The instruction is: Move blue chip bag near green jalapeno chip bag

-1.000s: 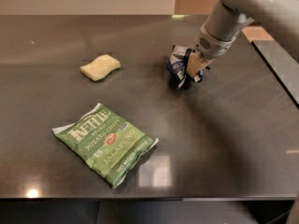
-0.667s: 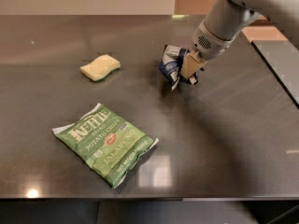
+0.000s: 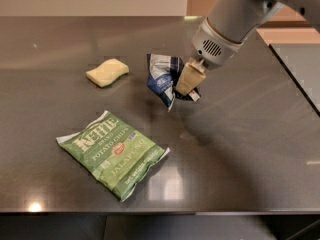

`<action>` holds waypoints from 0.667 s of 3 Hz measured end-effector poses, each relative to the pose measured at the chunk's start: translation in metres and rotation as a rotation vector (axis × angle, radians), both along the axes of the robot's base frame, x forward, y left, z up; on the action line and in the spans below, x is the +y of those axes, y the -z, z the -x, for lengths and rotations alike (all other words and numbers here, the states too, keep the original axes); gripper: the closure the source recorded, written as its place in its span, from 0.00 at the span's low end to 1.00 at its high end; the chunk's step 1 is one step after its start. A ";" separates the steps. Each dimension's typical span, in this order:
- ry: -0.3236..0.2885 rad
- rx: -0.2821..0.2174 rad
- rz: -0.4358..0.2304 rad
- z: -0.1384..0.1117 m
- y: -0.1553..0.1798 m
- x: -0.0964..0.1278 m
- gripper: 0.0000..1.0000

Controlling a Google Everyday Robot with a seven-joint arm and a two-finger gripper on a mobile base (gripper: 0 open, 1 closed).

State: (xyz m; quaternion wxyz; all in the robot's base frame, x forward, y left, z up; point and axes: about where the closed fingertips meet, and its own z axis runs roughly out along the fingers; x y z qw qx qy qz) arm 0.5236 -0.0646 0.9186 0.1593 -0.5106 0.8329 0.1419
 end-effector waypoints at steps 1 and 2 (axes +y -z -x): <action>-0.129 -0.015 0.022 0.038 0.000 0.029 0.81; -0.207 -0.012 0.048 0.059 0.014 0.050 0.59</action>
Offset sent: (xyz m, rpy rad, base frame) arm -0.0846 0.0748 -0.0332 -0.0830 0.0000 0.3088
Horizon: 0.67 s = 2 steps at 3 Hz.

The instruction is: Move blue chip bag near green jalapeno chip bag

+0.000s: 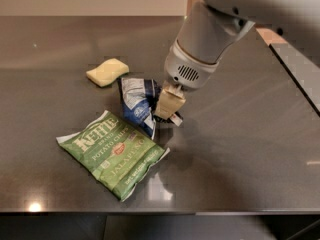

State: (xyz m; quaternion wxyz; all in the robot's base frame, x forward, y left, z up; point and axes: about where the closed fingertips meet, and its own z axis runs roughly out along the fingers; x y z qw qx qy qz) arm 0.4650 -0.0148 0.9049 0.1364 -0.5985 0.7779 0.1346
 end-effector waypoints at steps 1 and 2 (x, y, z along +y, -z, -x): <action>-0.052 0.002 0.022 0.009 0.016 0.015 0.35; -0.051 0.000 0.022 0.009 0.015 0.015 0.12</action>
Offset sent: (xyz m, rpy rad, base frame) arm -0.0076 0.0130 -0.0138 -0.0192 0.0015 0.0452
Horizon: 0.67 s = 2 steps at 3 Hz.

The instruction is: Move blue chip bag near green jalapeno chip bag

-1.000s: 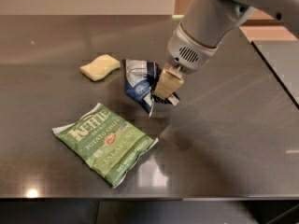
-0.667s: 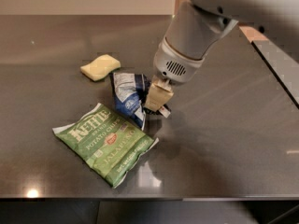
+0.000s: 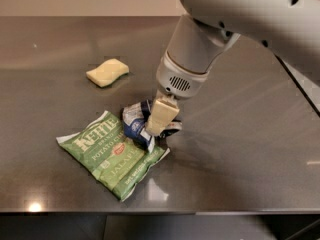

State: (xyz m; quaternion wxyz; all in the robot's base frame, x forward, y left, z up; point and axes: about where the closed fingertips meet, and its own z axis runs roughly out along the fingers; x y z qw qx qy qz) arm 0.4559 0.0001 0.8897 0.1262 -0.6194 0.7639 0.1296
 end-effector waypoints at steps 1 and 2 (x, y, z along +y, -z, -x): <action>-0.001 -0.002 0.000 0.001 0.000 0.001 0.00; -0.001 -0.002 0.000 0.001 0.000 0.001 0.00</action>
Offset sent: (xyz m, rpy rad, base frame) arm -0.0005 0.0007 0.0002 -0.0004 -0.0018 0.0012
